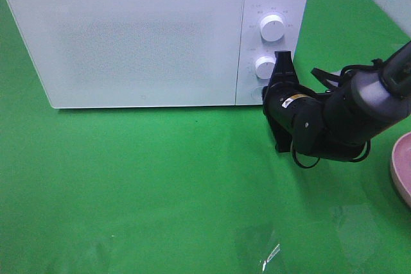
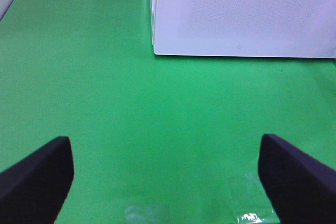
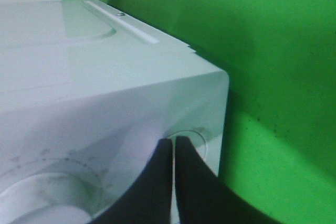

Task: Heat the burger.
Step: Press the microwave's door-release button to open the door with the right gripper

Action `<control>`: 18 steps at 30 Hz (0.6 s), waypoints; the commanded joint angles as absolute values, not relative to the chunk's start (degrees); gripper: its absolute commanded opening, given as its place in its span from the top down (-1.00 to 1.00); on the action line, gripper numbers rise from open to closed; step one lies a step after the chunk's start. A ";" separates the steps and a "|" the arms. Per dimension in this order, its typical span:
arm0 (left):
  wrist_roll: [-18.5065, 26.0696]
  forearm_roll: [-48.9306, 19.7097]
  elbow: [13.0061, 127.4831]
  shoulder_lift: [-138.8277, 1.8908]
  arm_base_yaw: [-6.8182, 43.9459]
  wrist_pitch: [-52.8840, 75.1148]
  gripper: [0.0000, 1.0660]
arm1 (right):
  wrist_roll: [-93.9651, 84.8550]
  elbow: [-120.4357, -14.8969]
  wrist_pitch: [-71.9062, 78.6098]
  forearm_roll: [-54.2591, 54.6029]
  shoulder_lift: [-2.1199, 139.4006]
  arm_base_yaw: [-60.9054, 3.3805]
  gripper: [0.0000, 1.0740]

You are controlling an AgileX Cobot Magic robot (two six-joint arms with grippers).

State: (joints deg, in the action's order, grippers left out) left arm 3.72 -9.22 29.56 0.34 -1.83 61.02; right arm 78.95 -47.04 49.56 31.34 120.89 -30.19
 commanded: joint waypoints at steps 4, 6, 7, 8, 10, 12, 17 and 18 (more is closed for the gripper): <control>3.50 -9.51 29.56 0.63 -1.83 61.31 -0.64 | 80.90 -47.96 51.28 31.63 121.87 -29.97 1.00; 3.50 -9.51 29.56 0.63 -1.83 61.31 -0.64 | 80.90 -47.96 52.37 31.86 121.87 -29.97 1.00; 3.50 -9.51 29.56 0.63 -1.83 61.31 -0.64 | 80.90 -48.24 52.20 31.86 121.87 -29.97 1.00; 3.50 -9.51 29.56 0.63 -1.83 61.31 -0.64 | 80.90 -48.87 52.02 31.28 122.27 -29.97 1.00; 3.50 -9.51 29.56 0.63 -1.83 61.31 -0.64 | 80.90 -49.56 52.25 31.17 122.38 -29.97 1.00; 3.50 -9.51 29.56 0.63 -1.83 61.31 -0.64 | 80.90 -50.02 52.54 31.17 122.38 -29.97 1.00; 3.50 -9.51 29.56 0.63 -1.83 61.31 -0.64 | 80.62 -50.99 54.83 31.23 122.38 -29.97 1.00; 3.50 -9.51 29.56 0.63 -1.83 61.31 -0.64 | 80.62 -50.99 54.83 31.23 122.38 -29.97 1.00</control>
